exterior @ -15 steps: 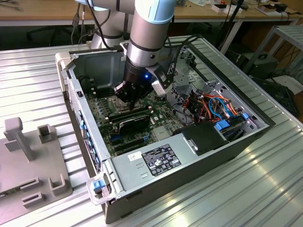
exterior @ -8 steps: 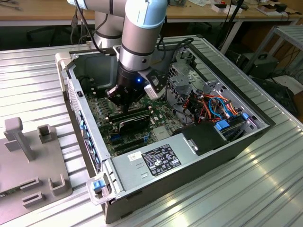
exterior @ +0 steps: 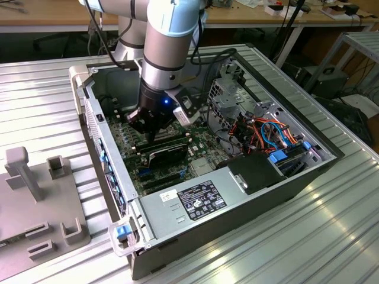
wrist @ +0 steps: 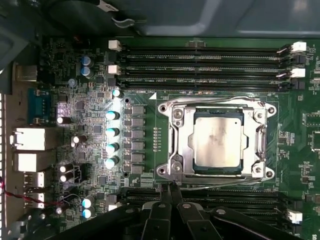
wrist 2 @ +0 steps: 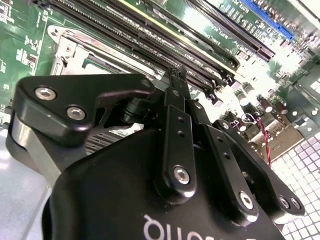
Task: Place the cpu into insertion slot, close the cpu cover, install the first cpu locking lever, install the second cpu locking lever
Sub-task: 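Install the second cpu locking lever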
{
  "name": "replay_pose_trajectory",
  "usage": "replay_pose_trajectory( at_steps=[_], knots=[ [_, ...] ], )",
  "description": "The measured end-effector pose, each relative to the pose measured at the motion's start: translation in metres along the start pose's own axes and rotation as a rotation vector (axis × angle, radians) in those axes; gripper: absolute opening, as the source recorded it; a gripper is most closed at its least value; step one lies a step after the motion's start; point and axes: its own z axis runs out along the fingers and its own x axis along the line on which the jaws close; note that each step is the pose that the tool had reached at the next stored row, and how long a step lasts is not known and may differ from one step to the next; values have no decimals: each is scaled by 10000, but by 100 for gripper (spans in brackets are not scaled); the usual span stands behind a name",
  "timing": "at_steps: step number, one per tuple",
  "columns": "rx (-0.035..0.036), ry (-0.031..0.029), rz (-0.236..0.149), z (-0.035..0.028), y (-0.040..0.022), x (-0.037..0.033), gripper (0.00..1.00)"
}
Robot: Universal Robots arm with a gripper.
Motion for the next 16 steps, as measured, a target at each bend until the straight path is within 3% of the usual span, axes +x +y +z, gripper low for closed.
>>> replay_pose_trajectory(
  at_steps=[10, 12, 16],
  knots=[
    [1, 1, -2, 8, 10, 27, 11],
    [2, 1, -6, 54, 52, 29, 11],
    [1, 0, -4, 67, 69, 30, 11]
  ],
)
